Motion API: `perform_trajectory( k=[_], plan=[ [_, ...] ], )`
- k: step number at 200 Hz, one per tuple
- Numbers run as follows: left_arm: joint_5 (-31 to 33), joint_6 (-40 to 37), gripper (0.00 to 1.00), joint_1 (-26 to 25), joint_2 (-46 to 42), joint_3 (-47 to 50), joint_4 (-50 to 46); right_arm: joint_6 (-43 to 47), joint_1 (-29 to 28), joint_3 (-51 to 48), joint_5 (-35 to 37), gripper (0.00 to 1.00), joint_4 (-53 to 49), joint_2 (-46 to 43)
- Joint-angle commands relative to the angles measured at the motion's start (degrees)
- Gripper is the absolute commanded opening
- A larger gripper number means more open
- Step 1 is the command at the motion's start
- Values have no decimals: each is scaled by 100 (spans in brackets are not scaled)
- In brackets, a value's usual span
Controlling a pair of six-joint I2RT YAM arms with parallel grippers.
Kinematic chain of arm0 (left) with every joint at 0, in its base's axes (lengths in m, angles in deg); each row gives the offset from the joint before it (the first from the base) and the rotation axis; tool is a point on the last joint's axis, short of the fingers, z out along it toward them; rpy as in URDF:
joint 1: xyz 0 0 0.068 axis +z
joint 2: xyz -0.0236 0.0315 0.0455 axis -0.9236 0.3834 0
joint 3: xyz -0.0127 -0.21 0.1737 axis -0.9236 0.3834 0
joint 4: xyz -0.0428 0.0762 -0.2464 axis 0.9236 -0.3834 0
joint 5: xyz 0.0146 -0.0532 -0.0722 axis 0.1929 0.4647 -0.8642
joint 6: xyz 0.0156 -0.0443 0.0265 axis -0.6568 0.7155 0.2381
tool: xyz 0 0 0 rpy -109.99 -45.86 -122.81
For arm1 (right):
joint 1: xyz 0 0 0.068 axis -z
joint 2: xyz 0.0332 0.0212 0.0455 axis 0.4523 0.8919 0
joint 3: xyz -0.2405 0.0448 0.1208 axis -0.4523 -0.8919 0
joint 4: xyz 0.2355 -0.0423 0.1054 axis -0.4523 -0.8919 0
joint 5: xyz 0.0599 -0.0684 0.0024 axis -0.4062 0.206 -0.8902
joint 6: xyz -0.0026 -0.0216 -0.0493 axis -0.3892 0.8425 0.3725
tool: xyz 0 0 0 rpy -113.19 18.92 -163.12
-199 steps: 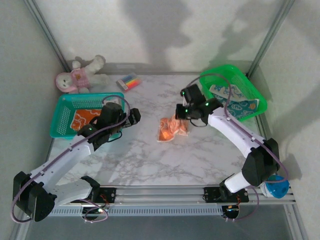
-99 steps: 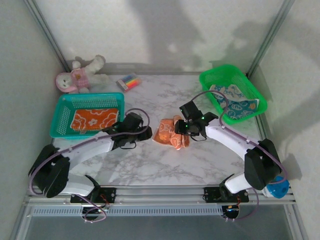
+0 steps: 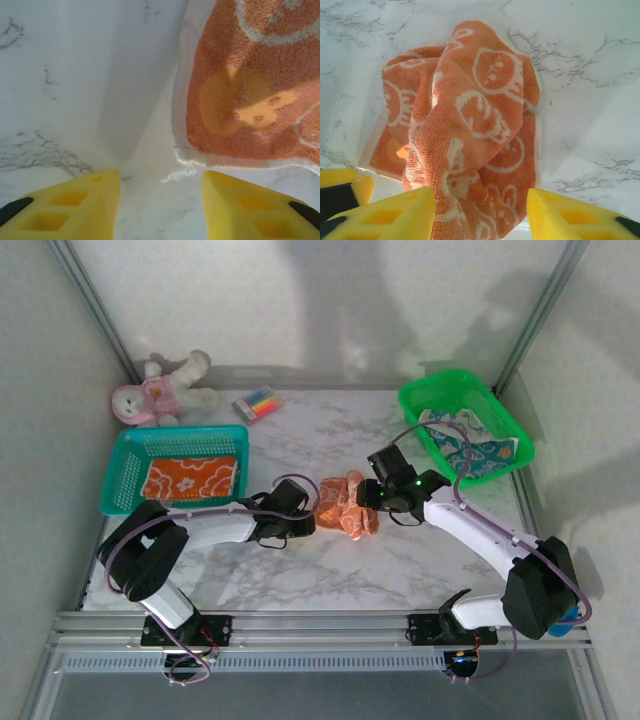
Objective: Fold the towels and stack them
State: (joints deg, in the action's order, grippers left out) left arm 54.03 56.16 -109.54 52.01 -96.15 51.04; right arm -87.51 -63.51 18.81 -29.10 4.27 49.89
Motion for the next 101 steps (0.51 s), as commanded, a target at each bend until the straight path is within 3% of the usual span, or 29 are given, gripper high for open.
perform_trajectory(
  k=[1, 61, 81, 101],
  plan=[
    [89, 165, 43, -30, 126, -217, 318, -48, 41, -54, 85, 51, -111, -72],
    [65, 305, 39, 78, 346, -314, 566, -32, 41, -81, 108, 52, -153, -84],
    [104, 256, 28, 82, 552, -388, 451, -13, 41, -29, 76, 52, -124, -55],
    [326, 186, 0, 78, 549, -471, 269, 110, 41, 95, -24, 52, -107, 103]
  ],
)
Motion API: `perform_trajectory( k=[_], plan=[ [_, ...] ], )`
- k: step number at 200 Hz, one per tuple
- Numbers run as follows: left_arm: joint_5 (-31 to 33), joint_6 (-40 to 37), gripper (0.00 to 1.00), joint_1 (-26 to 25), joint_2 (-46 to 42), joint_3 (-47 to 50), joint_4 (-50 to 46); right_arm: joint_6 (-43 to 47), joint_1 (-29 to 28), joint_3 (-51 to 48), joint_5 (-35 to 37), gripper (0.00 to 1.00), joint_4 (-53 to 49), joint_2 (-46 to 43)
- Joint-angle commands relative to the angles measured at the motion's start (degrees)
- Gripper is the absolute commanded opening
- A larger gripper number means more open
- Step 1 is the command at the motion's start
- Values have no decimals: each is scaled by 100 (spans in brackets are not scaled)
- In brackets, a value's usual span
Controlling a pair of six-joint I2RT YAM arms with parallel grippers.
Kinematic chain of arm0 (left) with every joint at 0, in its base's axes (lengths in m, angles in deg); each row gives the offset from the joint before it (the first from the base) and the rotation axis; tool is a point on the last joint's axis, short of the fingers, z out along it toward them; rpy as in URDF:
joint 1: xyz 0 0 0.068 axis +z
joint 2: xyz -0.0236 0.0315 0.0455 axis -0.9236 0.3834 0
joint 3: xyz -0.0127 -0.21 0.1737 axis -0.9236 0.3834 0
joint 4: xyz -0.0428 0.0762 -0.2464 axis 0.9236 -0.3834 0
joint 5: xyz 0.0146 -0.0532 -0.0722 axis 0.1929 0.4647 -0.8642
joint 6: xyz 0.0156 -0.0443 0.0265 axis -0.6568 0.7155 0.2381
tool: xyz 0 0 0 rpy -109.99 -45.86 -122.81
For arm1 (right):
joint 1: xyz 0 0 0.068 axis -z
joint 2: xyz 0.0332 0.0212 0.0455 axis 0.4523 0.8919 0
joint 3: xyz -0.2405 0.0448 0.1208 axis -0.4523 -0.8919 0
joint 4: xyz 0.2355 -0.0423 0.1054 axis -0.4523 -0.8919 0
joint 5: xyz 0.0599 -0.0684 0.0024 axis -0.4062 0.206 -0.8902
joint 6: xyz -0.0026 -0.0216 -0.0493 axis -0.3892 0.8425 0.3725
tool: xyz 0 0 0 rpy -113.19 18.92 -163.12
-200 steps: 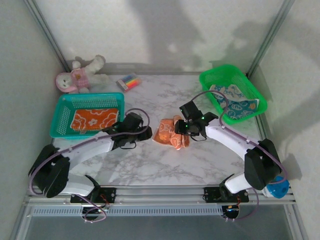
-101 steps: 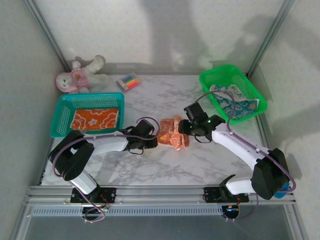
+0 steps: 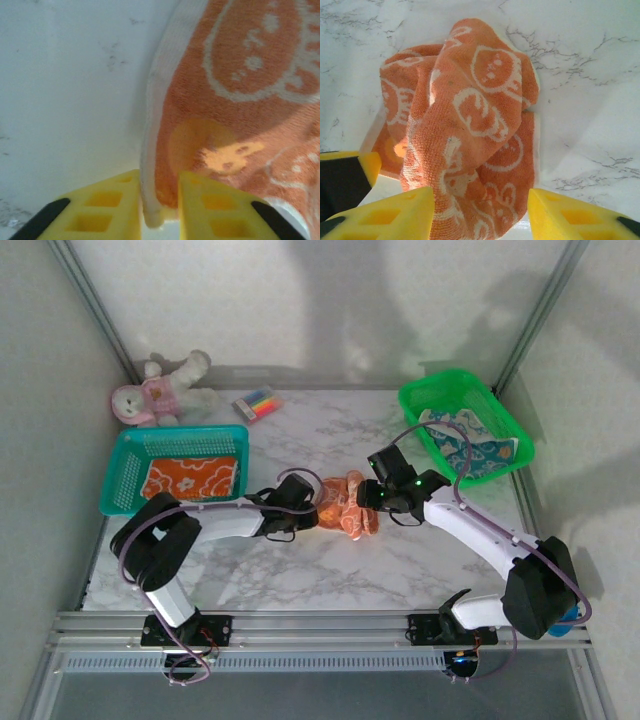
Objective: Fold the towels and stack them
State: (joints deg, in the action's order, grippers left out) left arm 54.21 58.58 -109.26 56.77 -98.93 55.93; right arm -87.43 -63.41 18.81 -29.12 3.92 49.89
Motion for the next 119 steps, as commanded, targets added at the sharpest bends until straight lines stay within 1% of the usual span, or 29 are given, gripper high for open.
perform_trajectory(
  k=[1, 5, 9, 14, 33, 49, 53, 62, 68, 99, 105, 119],
  plan=[
    [330, -66, 0, 49, 66, -202, -242, 108, 26, 104, -34, 52, -75, 124],
    [428, -98, 0, 49, 34, -238, -346, 150, 29, 151, -74, 53, -78, 189],
    [539, -136, 0, 50, -11, -276, -445, 193, 22, 196, -119, 57, -83, 259],
    [690, -197, 0, 52, -83, -312, -577, 240, 29, 256, -201, 58, -94, 373],
    [1196, -422, 0, 107, -366, -495, -1192, 411, 30, 438, -491, 57, -113, 872],
    [1499, -576, 0, 176, -582, -625, -1628, 498, 6, 525, -948, 44, 7, 1260],
    [1556, -609, 0, 202, -624, -651, -1735, 502, -11, 538, -1046, 39, 48, 1332],
    [1720, -682, 0, 280, -719, -727, -1978, 498, -94, 537, -1208, 25, 134, 1448],
    [1855, -724, 0, 344, -799, -766, -2147, 474, -144, 522, -1270, 20, 187, 1497],
    [2144, -1080, 0, 827, -1238, -921, -2575, 156, -599, 282, -1620, 20, 487, 1613],
    [2196, -1154, 0, 916, -1290, -975, -2623, 122, -853, 271, -1657, 20, 524, 1664],
    [2198, -1338, 0, 1066, -1396, -1083, -2672, 47, -1153, 316, -1753, 20, 597, 1780]
  ],
)
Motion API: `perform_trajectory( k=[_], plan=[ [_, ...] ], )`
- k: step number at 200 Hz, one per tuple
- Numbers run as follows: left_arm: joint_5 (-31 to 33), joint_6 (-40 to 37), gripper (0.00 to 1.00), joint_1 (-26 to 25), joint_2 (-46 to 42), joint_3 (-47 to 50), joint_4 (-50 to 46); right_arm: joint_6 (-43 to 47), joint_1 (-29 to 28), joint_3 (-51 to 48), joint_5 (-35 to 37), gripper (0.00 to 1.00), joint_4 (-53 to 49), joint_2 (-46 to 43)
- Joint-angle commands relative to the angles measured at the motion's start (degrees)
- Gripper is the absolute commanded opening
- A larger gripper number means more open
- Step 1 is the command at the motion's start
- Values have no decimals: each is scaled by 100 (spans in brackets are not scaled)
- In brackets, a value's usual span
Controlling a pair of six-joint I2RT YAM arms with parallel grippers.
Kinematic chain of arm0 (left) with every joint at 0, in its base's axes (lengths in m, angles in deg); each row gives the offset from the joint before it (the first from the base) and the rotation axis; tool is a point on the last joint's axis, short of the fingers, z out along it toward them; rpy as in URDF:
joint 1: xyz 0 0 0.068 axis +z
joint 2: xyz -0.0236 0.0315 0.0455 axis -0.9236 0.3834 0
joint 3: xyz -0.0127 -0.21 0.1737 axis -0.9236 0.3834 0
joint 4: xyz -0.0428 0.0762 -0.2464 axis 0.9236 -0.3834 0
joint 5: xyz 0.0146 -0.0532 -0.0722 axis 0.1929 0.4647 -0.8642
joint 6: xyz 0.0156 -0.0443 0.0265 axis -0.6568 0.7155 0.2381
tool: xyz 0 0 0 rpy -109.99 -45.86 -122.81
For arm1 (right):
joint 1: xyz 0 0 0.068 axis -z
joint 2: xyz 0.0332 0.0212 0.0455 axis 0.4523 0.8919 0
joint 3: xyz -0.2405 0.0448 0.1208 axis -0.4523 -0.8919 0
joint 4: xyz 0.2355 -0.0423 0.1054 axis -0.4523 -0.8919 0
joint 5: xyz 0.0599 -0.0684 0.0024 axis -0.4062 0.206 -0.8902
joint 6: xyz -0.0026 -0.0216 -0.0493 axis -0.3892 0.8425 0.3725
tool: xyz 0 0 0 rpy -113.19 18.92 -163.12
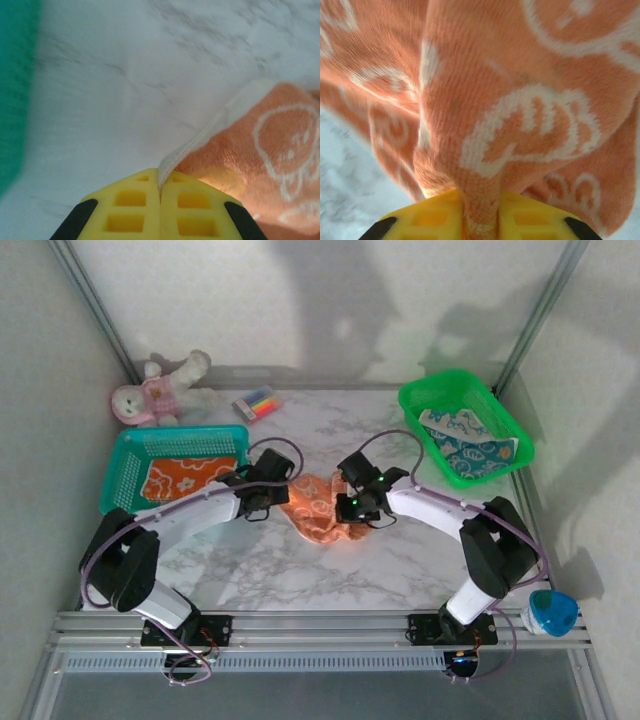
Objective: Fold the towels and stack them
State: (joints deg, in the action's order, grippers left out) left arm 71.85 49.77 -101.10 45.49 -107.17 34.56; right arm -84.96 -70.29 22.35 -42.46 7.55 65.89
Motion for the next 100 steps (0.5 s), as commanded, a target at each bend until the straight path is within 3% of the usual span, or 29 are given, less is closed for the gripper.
perform_trajectory(
  k=[1, 19, 40, 50, 100],
  plan=[
    [429, -471, 0, 257, -274, -267, -534, -201, -484, -30, -423, 21, 244, 189],
    [390, -638, 0, 273, -379, -320, -500, -196, -694, 200, -467, 32, 191, 380],
    [314, -657, 0, 266, -440, -255, -530, -145, -666, 448, -159, 37, -19, 388],
    [180, -694, 0, 251, -555, -139, -455, -81, -591, 573, 28, 51, -147, 325],
    [-38, -719, 0, 149, -1143, 407, -253, 15, 313, 1515, 133, 54, -512, 712]
  ],
)
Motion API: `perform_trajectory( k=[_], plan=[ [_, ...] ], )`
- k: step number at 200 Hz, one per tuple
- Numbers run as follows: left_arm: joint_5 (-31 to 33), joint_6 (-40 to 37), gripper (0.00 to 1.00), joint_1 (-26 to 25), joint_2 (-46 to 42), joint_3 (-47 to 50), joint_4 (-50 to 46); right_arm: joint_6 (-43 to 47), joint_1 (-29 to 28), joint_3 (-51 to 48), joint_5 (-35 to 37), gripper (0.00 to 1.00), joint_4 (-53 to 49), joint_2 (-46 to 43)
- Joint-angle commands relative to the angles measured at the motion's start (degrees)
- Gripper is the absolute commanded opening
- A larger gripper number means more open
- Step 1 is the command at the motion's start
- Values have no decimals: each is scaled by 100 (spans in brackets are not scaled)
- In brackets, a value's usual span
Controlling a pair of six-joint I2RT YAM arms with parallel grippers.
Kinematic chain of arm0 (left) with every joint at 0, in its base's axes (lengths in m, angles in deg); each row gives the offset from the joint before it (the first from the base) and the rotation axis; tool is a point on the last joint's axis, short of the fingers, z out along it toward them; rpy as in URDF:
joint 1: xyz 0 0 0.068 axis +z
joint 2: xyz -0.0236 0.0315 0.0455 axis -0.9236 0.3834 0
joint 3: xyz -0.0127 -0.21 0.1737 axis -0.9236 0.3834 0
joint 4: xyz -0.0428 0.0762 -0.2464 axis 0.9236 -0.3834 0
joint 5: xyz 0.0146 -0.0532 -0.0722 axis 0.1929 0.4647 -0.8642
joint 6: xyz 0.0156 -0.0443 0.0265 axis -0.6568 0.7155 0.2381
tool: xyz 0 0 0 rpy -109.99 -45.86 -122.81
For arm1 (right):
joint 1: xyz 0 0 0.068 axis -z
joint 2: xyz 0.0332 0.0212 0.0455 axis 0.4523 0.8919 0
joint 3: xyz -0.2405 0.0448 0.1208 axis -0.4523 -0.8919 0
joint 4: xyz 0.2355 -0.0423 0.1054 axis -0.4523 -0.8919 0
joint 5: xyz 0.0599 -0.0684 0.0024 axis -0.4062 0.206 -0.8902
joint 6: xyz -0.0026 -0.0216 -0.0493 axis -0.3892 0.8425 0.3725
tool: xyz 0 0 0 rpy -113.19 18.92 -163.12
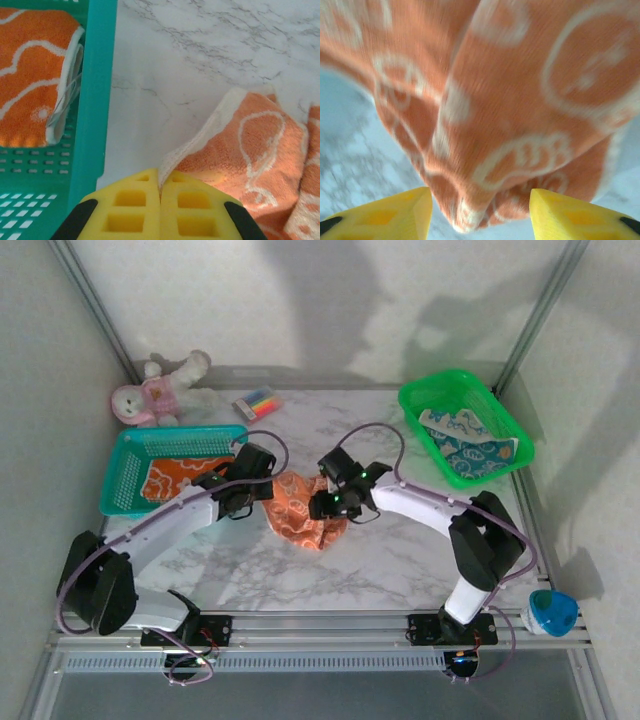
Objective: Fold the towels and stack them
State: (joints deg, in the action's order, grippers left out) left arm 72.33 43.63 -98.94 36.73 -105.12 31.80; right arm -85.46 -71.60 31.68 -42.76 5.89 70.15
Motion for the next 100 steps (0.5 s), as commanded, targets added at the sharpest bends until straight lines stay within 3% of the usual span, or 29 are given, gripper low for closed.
perform_trajectory(
  k=[1, 57, 73, 83, 100],
  plan=[
    [-88, -107, 0, -68, -270, 211, 22, 71, 458, 609, 161, 54, -350, 301],
    [64, -160, 0, -77, -341, 107, 24, 185, 632, 1647, -391, 63, -427, 1716],
    [128, -219, 0, -85, -221, -80, -42, 138, 626, 1643, -435, 51, -381, 1882],
    [216, -265, 0, -86, -111, -266, -112, 103, 631, 1535, -321, 33, -366, 1843],
    [391, -399, 0, -84, 92, -750, -295, 94, 654, 1273, -143, 12, -235, 1556]
  ],
)
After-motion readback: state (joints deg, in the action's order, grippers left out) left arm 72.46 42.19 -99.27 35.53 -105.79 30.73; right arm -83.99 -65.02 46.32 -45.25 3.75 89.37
